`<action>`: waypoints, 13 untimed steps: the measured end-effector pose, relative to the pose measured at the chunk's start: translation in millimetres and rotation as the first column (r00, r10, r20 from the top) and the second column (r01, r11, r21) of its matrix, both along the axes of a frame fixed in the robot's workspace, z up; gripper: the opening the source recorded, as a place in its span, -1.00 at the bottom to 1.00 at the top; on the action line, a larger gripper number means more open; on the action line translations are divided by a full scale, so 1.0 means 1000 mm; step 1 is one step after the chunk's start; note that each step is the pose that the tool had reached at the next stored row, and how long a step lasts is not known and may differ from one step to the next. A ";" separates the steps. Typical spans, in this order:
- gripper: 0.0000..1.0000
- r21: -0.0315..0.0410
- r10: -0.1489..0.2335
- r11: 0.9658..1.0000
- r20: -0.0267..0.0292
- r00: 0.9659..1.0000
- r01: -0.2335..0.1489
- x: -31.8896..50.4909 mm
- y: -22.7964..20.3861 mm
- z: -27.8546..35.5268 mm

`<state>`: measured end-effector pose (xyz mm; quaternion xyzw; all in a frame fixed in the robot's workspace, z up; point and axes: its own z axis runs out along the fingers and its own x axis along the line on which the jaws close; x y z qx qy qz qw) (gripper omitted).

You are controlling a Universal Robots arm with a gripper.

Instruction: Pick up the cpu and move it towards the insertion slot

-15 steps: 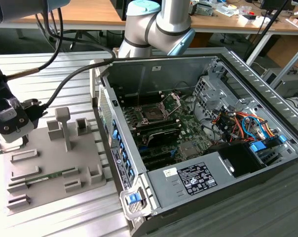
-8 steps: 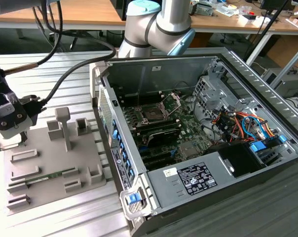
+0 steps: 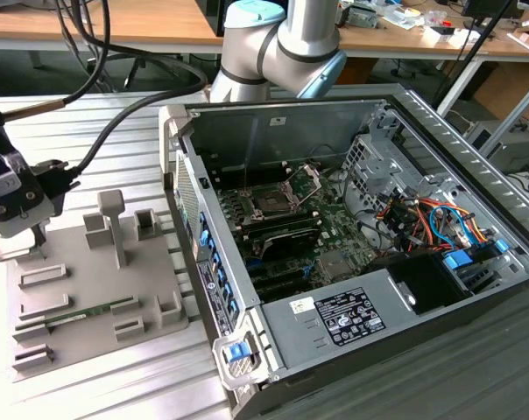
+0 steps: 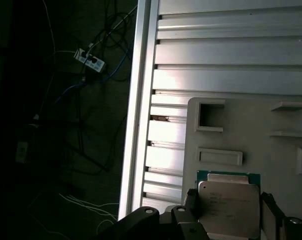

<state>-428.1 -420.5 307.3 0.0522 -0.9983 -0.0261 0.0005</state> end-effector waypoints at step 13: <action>0.09 0.000 0.000 1.000 0.000 1.000 0.000 0.0000 0.0000 0.0186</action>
